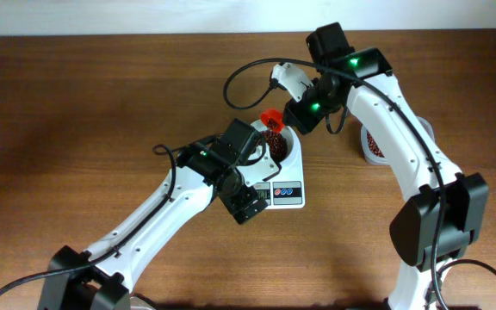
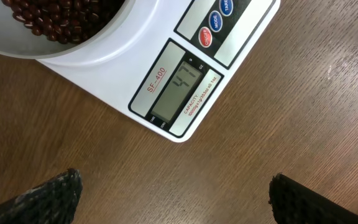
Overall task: Scoop item into bowl and weigh 50g on scale
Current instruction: 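Carry the filled scoop over the white bowl with the right gripper, then tilt the red scoop over the bowl to pour in beans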
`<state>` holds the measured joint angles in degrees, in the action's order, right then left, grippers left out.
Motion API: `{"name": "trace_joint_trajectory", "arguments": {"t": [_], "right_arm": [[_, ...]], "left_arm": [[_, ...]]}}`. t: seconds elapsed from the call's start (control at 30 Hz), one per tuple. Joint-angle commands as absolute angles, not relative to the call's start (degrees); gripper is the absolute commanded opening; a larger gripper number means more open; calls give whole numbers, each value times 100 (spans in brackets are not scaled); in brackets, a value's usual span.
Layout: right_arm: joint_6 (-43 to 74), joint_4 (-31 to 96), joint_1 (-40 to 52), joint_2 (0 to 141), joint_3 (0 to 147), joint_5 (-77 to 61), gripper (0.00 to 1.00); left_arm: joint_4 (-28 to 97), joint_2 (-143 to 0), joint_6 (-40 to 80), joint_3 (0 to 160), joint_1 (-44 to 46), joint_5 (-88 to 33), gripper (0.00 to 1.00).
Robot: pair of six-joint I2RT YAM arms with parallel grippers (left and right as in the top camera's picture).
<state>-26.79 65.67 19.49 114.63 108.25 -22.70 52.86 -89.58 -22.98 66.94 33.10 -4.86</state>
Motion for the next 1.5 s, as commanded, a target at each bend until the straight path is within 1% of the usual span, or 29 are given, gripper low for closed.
{"name": "trace_joint_trajectory", "arguments": {"t": [0.0, 0.67, 0.73, 0.77, 0.93, 0.97, 1.03, 1.07, 1.47], "right_arm": [[-2788, 6604, 1966, 11456, 10960, -2377, 4], [-2814, 6580, 2005, 11456, 10958, -2392, 4], [-3142, 6785, 2128, 11456, 10960, -2158, 4], [-2926, 6711, 2176, 11459, 10958, -1732, 4], [-2845, 6606, 2185, 11456, 10960, -1850, 4], [-2598, 6547, 2174, 11456, 10960, -1704, 4], [-2825, 6600, 2187, 11456, 10960, -1933, 4], [-2665, 6558, 2185, 11454, 10962, -1894, 4], [-2674, 6549, 2174, 11454, 10962, -1922, 4]], "left_arm": [[5275, -8923, -2373, 6654, 3323, -464, 99], [5275, -8923, -2373, 6654, 3323, -464, 99], [5275, -8923, -2373, 6654, 3323, -464, 99], [5275, -8923, -2373, 6654, 3323, -464, 99], [5275, -8923, -2373, 6654, 3323, -464, 99], [5275, -8923, -2373, 6654, 3323, -467, 99], [5275, -8923, -2373, 6654, 3323, -464, 99], [5275, -8923, -2373, 6654, 3323, -464, 99], [5275, -8923, -2373, 6654, 3323, -467, 99]]}}
